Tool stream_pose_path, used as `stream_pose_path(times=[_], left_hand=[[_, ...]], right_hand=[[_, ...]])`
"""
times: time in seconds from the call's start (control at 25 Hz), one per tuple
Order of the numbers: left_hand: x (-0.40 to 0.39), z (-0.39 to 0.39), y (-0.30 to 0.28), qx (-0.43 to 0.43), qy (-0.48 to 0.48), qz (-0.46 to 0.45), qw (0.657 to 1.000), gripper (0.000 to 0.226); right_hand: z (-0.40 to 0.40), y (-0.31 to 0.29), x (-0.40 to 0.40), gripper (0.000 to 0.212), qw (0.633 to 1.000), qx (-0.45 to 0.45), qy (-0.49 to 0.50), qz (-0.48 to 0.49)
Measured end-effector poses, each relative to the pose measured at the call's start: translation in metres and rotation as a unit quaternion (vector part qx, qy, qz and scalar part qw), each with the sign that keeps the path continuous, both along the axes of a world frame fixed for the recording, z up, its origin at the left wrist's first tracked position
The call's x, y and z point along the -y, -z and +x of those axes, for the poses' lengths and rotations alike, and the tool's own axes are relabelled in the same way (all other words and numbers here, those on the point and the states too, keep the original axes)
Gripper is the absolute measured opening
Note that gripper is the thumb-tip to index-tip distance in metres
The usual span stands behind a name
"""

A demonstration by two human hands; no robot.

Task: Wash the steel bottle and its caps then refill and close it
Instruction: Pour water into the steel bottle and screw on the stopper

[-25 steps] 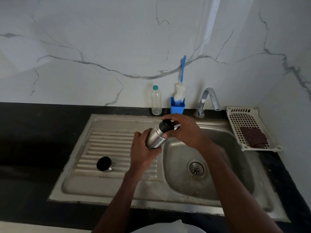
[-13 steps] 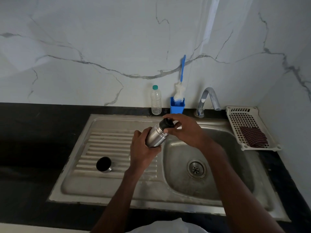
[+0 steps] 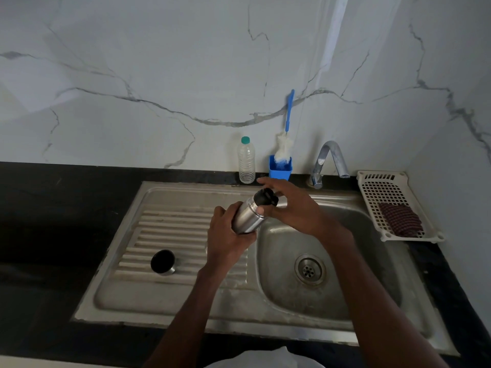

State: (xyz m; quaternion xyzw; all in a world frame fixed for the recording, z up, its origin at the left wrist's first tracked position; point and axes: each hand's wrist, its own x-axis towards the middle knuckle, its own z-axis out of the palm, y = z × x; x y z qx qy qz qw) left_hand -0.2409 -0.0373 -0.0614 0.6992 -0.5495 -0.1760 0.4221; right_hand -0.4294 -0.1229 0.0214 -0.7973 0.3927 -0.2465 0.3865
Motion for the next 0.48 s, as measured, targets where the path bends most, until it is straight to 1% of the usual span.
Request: stream_pose_path(times=[0.08, 0.2, 0.24, 0.36, 0.4, 0.48], left_hand=[[0.0007, 0.0009, 0.0004, -0.004, -0.002, -0.001, 1.0, 0.076], [0.0013, 0.001, 0.002, 0.008, 0.006, 0.007, 1.0, 0.077], [0.0011, 0.0001, 0.0016, 0.01, 0.008, 0.009, 1.0, 0.078], [0.0007, -0.0007, -0.0007, -0.002, 0.004, 0.006, 1.0, 0.077], [0.0008, -0.0001, -0.0007, -0.006, 0.002, 0.004, 1.0, 0.076], [0.001, 0.0009, 0.0002, -0.007, 0.004, 0.003, 1.0, 0.077]], right_hand=[[-0.0008, 0.0007, 0.0007, 0.062, 1.0, 0.01, -0.025, 0.001], [0.0051, 0.0011, 0.004, 0.049, 0.999, -0.021, 0.038, -0.019], [0.0048, 0.0011, 0.0048, 0.049, 0.998, -0.031, 0.046, -0.017], [-0.0007, 0.0017, 0.0048, 0.058, 1.0, -0.003, -0.008, -0.001], [-0.001, 0.0026, 0.0048, 0.058, 1.0, 0.003, -0.019, -0.008], [0.0026, 0.0019, 0.0047, 0.049, 1.0, -0.004, 0.011, -0.02]])
